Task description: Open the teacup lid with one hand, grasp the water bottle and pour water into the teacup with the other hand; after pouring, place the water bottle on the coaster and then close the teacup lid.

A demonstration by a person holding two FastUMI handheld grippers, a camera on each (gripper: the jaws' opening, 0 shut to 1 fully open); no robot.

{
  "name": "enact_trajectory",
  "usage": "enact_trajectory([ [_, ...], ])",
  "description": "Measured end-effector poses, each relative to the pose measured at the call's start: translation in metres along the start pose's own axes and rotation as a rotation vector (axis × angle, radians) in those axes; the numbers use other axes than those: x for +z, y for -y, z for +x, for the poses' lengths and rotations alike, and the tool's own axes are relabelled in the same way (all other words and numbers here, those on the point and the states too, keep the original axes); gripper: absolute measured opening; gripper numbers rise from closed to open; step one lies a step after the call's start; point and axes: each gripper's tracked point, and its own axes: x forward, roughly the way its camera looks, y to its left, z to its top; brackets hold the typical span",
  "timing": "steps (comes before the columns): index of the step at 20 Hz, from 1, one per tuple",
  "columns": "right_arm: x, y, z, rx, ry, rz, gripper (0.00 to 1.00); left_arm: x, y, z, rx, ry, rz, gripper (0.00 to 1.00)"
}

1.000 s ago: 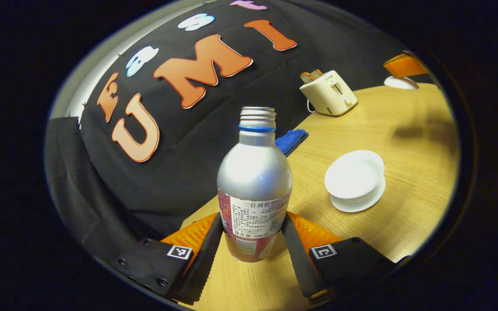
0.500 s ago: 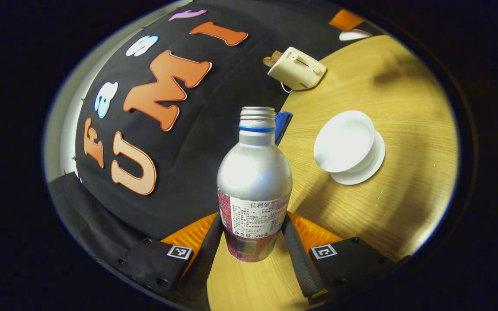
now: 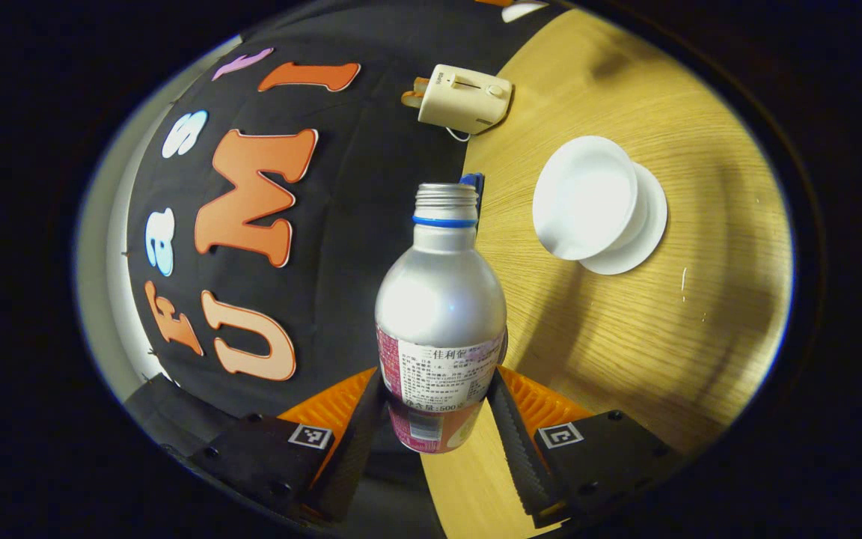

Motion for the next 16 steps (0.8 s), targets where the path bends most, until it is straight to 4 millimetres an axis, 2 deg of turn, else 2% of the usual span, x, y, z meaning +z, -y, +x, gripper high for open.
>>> enact_trajectory([
  [2,0.002,0.002,0.000,-0.003,0.003,-0.008,0.23,0.001,-0.001,0.002,0.004,0.000,0.047,0.85],
  [3,0.004,0.003,0.000,-0.006,0.006,-0.012,0.19,0.002,-0.002,0.003,0.007,0.000,0.070,0.85],
  [4,0.005,0.005,0.000,-0.007,0.007,-0.016,0.23,0.003,-0.002,0.005,0.009,-0.001,0.095,0.85],
  [6,0.007,0.006,-0.001,-0.006,0.011,-0.020,0.23,0.004,-0.004,0.006,0.013,-0.001,0.144,0.81],
  [8,0.007,0.008,-0.002,-0.008,0.015,-0.026,0.23,0.005,-0.006,0.006,0.028,0.000,0.200,0.85],
  [11,0.006,0.010,-0.004,-0.012,0.021,-0.032,0.23,0.007,-0.004,0.008,0.036,0.003,0.260,0.85],
  [12,0.006,0.012,-0.004,-0.012,0.019,-0.031,0.23,0.006,-0.005,0.011,0.036,0.001,0.283,0.82],
  [16,0.005,0.018,-0.006,-0.019,0.023,-0.033,0.23,0.010,-0.007,0.012,0.038,-0.001,0.358,0.85],
])
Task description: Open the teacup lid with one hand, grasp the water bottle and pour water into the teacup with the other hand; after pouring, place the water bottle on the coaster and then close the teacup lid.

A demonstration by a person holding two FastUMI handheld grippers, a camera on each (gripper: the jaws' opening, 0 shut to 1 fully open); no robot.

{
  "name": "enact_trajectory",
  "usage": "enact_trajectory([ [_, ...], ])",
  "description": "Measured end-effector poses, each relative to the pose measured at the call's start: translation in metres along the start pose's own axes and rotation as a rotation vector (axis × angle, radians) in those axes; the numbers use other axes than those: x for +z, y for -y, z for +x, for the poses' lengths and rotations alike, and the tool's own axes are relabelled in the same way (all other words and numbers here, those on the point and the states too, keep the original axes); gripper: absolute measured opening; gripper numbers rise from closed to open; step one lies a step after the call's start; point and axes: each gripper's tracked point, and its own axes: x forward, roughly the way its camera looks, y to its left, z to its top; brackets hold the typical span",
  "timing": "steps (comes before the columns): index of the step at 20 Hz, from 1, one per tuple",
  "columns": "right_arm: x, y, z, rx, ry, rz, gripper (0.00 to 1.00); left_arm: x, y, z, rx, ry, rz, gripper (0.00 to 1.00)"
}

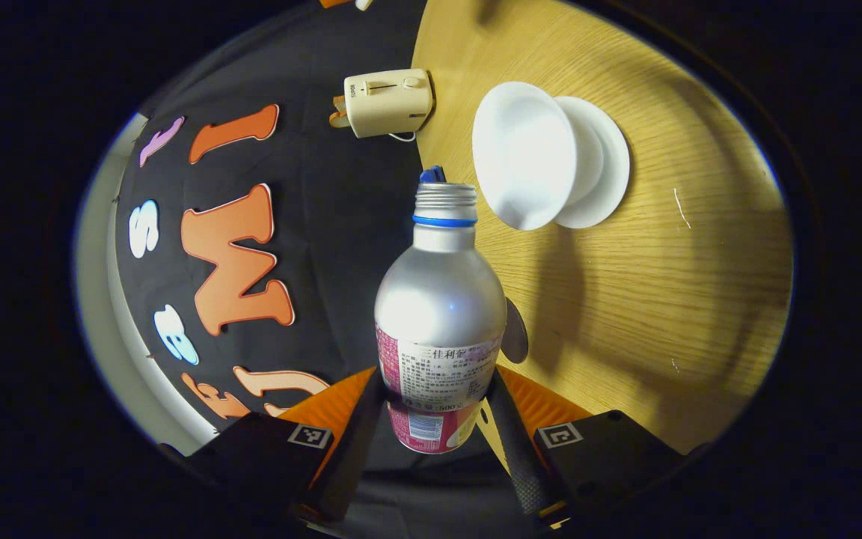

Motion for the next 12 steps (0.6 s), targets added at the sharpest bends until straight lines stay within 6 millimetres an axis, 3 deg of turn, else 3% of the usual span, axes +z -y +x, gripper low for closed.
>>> enact_trajectory([
  [2,0.001,0.002,-0.001,-0.002,0.003,0.001,0.23,0.004,-0.004,0.000,0.018,0.005,0.052,0.82],
  [12,-0.001,0.011,-0.001,-0.006,0.006,0.007,0.23,0.013,-0.024,-0.001,0.063,0.001,0.218,0.85],
])
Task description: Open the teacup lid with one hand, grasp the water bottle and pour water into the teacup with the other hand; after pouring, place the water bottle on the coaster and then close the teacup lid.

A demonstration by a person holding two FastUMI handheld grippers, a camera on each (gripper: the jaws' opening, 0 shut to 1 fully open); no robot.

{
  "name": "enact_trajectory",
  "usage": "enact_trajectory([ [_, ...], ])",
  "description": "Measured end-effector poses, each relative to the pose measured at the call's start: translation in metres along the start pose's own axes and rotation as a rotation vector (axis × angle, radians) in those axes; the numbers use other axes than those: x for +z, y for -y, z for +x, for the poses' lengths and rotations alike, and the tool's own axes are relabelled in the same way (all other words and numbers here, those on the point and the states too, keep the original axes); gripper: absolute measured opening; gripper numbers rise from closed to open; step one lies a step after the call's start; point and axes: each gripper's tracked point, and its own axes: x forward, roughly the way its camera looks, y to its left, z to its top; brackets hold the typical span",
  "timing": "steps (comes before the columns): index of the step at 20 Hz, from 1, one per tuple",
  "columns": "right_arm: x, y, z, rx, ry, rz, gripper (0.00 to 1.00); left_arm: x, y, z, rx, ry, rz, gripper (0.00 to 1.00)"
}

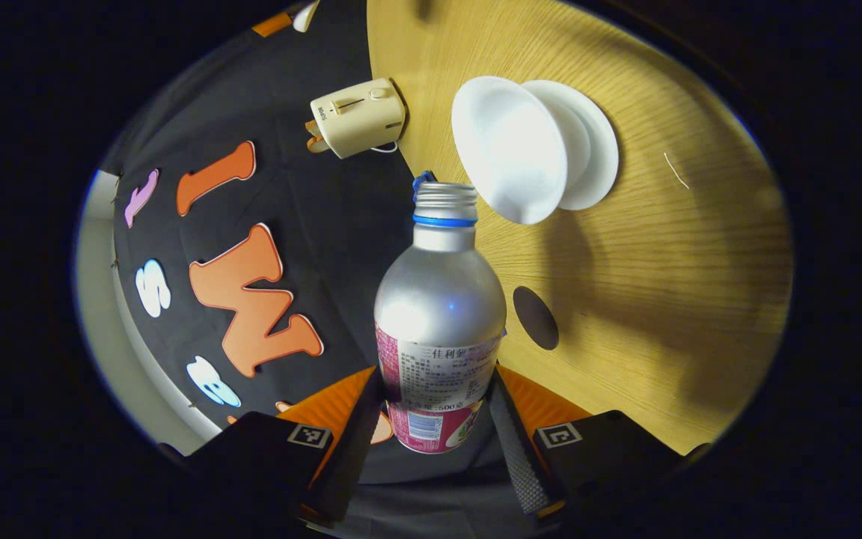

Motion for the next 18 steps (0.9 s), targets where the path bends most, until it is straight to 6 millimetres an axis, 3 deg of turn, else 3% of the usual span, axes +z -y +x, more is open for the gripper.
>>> enact_trajectory([
  [12,0.000,-0.009,-0.002,0.024,0.011,-0.031,0.23,-0.003,-0.029,0.001,0.076,-0.007,0.122,0.82],
  [18,0.002,-0.018,-0.001,0.039,0.009,-0.057,0.23,-0.018,-0.062,-0.001,0.148,-0.022,0.157,0.87],
])
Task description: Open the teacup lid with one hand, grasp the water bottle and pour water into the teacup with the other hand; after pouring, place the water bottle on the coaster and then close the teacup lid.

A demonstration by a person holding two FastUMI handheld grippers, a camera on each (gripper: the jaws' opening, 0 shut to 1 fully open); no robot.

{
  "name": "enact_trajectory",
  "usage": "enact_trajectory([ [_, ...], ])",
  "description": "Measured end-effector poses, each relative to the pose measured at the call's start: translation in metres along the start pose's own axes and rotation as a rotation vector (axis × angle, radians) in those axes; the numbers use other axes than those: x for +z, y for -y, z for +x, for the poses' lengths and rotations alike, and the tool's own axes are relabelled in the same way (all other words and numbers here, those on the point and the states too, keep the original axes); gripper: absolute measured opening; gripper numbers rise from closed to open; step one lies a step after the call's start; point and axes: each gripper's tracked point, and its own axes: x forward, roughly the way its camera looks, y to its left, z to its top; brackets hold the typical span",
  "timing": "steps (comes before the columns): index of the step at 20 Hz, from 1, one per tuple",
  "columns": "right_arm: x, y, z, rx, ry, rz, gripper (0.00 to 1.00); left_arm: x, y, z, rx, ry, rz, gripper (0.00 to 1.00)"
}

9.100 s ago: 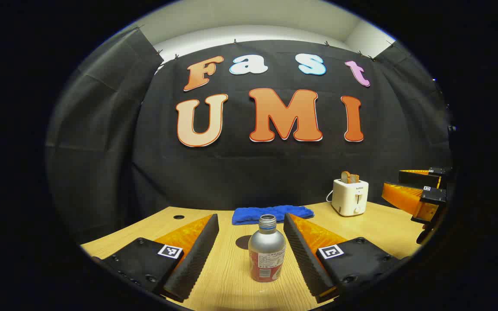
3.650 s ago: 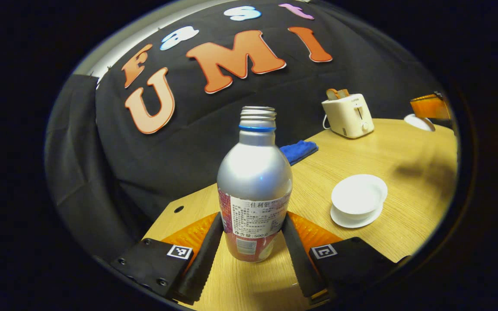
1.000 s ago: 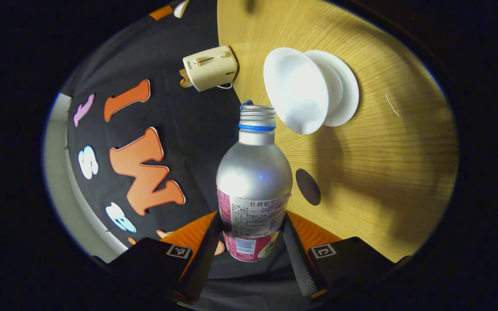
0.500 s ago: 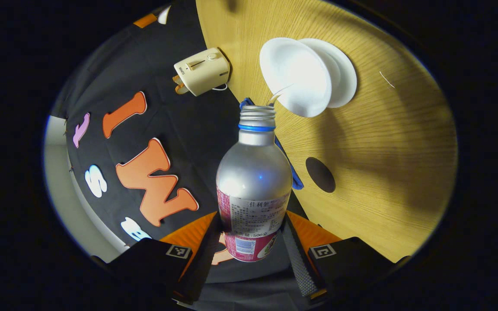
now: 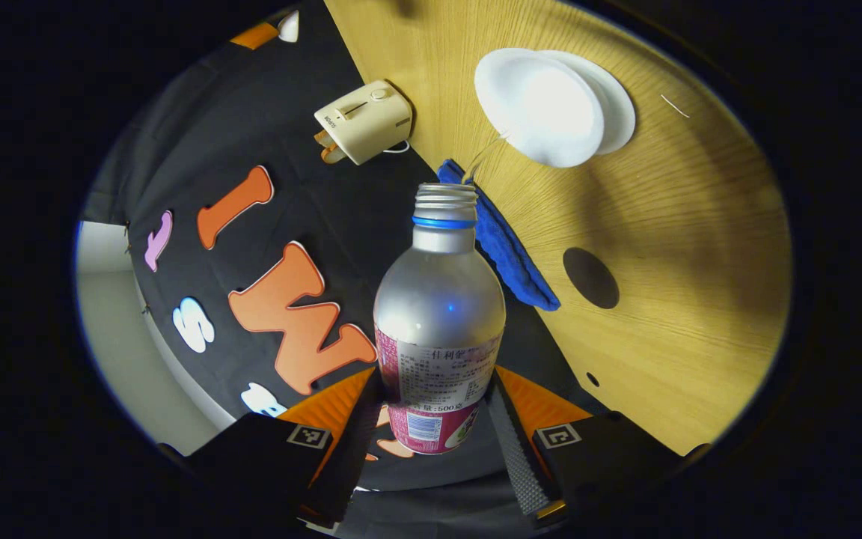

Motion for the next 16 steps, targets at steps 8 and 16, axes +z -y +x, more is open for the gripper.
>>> enact_trajectory([
  [8,0.006,-0.015,0.000,0.035,0.014,-0.025,0.23,-0.010,-0.032,-0.005,0.093,-0.005,0.052,0.84],
  [16,-0.002,-0.031,0.001,0.060,-0.015,-0.032,0.23,0.029,-0.002,-0.003,0.088,0.072,0.091,0.87],
])
